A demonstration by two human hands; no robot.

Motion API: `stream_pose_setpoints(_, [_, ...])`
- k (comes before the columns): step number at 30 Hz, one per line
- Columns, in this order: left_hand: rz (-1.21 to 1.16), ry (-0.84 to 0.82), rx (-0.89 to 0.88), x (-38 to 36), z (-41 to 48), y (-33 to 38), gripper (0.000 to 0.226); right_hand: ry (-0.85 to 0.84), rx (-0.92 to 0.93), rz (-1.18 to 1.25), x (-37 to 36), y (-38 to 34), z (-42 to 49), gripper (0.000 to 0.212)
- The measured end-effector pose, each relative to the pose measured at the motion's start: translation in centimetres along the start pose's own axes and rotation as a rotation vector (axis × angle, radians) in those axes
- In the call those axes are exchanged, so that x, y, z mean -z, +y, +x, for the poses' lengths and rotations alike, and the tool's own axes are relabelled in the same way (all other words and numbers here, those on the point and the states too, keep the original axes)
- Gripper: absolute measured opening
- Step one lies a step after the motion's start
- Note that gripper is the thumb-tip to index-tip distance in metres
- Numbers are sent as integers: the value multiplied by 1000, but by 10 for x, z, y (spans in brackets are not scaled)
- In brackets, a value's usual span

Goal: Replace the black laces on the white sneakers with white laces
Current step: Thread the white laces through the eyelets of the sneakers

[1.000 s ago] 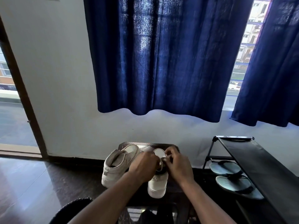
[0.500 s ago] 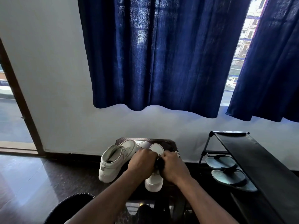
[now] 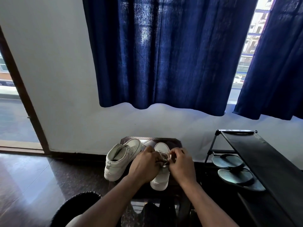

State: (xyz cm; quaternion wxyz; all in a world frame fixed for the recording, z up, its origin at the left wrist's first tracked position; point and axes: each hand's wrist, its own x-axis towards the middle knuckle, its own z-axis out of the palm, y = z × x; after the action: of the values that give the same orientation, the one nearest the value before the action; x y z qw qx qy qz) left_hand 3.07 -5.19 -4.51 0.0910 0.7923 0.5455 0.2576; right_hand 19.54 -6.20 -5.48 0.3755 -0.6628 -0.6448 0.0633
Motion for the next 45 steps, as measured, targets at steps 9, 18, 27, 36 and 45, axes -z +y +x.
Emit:
stream_pose_setpoints(9, [15, -21, 107, -8, 6, 5, 52, -36, 124, -105, 1, -4, -5, 31])
stream_pose_setpoints(18, [-93, 35, 1, -23, 4, -6, 42, 46, -108, 136, 3, 14, -1, 12])
stream_pose_setpoints(27, [127, -90, -8, -18, -11, 3, 71, -137, -381, -217, -8, 87, -2, 54])
stream_pose_setpoints(36, [92, -53, -22, -22, -12, -1, 64, -136, -216, -427, -15, 90, 0, 28])
stream_pose_setpoints(45, [12, -128, -63, -23, -5, -4, 55, -152, -300, -228, -19, 89, 6, 20])
